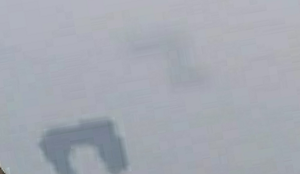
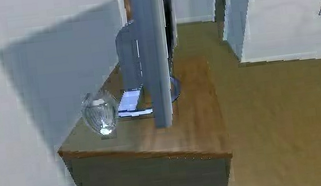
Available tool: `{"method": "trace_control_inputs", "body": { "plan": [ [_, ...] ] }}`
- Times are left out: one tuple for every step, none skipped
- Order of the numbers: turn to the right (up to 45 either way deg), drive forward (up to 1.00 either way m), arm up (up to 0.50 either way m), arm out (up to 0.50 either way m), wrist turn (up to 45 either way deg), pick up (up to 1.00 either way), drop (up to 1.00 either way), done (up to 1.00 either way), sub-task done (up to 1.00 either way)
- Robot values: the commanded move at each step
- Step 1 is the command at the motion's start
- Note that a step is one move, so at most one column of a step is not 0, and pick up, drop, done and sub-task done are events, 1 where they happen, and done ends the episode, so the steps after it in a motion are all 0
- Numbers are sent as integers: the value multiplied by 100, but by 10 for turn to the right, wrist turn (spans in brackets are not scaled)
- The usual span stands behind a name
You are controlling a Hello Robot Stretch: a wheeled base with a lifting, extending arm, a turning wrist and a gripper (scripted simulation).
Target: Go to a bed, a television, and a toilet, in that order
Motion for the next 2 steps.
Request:
{"method": "trace_control_inputs", "body": {
  "plan": [
    [-450, 0, 0, 0, 0, 0, 0, 0, 0],
    [-360, 0, 0, 0, 0, 0, 0, 0, 0]
  ]
}}
